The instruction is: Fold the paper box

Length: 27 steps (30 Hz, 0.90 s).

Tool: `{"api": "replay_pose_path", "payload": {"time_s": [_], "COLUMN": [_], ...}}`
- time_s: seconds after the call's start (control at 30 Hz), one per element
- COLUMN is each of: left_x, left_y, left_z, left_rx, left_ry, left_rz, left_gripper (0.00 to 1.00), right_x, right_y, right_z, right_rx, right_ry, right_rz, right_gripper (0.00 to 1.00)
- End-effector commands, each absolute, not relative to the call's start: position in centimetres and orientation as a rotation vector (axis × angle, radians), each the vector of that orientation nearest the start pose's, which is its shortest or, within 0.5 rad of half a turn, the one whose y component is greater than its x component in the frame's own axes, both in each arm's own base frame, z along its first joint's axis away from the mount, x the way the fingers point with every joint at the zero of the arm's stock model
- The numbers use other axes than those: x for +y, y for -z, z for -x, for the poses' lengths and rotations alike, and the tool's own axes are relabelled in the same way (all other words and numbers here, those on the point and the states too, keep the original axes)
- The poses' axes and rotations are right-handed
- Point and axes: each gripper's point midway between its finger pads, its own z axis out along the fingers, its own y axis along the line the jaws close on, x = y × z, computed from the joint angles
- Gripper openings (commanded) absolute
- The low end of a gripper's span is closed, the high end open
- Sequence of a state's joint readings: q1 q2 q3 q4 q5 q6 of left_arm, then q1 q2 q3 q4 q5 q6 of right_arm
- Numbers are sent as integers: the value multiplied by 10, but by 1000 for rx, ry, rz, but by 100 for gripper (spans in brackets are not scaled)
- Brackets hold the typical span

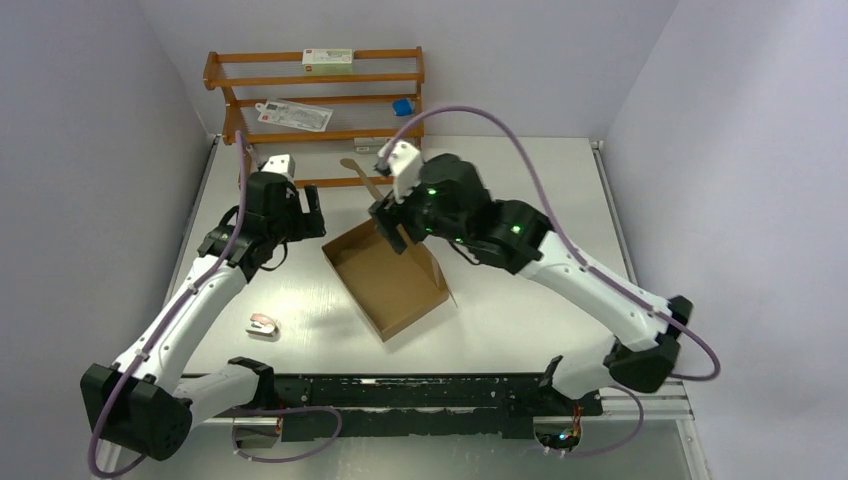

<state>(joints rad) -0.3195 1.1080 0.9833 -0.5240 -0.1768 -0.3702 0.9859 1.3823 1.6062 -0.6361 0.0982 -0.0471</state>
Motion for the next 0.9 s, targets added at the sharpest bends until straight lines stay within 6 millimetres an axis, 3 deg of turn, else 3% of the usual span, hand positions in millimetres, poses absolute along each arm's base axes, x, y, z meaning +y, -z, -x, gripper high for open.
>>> {"api": "replay_pose_path", "payload": {"time_s": [0.0, 0.27, 0.4, 0.47, 0.63, 0.87], "left_x": [-65, -54, -55, -55, -54, -54], "left_y": [-218, -218, -220, -219, -220, -222], "left_z": [-314, -304, -302, -301, -299, -298], "left_rx": [2144, 2122, 2118, 2118, 2115, 2106], "left_ry": [62, 59, 57, 58, 43, 39], "left_rz": [71, 93, 87, 90, 84, 81], "left_gripper": [88, 88, 88, 88, 88, 88], "right_x": [324, 323, 331, 334, 338, 344], "right_y": [-324, -304, -294, -287, -267, -281], "right_z": [-250, -283, -285, -285, -287, -294], "right_rx": [1875, 1941, 1945, 1952, 1953, 1783], "right_ry": [-238, 69, 84, 85, 112, -25], "right_rz": [1001, 1019, 1079, 1110, 1188, 1369], "right_gripper": [73, 69, 60, 53, 24, 0]}}
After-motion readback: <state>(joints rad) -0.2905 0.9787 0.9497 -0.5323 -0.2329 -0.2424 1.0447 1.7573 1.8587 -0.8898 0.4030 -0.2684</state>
